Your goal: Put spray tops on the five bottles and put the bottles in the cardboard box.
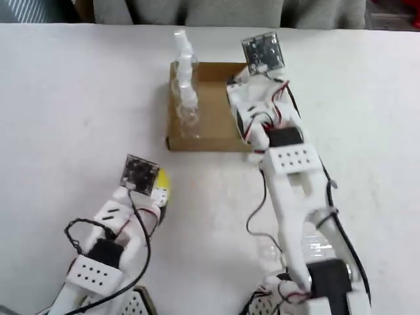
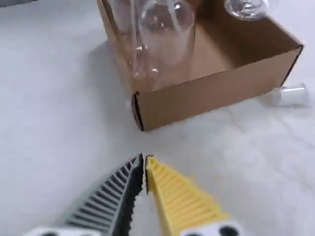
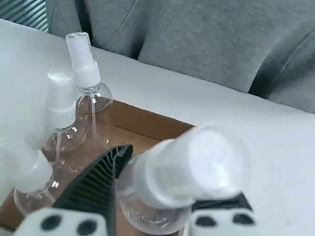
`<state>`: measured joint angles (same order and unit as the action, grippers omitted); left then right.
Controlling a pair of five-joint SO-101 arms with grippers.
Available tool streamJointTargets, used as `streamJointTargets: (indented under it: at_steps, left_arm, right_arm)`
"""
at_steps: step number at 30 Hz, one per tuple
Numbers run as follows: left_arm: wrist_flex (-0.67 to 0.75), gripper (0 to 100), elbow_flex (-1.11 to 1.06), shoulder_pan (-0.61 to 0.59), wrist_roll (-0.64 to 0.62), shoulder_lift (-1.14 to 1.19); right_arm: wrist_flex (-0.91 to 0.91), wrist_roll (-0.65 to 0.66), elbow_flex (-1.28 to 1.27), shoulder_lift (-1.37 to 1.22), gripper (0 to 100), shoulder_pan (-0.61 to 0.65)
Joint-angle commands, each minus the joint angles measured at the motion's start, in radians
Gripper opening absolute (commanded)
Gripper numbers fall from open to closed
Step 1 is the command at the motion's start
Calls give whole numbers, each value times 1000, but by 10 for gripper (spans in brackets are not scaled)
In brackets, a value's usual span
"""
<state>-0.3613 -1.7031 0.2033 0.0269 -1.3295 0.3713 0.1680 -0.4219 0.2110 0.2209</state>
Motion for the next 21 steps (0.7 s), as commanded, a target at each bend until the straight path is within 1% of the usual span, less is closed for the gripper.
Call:
streamJointTargets:
  at_steps: [1,11,14,21]
  left_arm:
    - [-37,20,3,-45,87,-21]
    - [-48,20,3,-50,98,-19]
    - [-48,20,3,-50,98,-19]
    - [-48,21,3,-50,98,-19]
  right_arm:
    - [-25,-8,146,-58,15,-22]
    - [-44,-8,367,-311,15,-25]
    - [-77,-8,410,-383,15,-30]
    - [-81,-8,473,-476,15,-24]
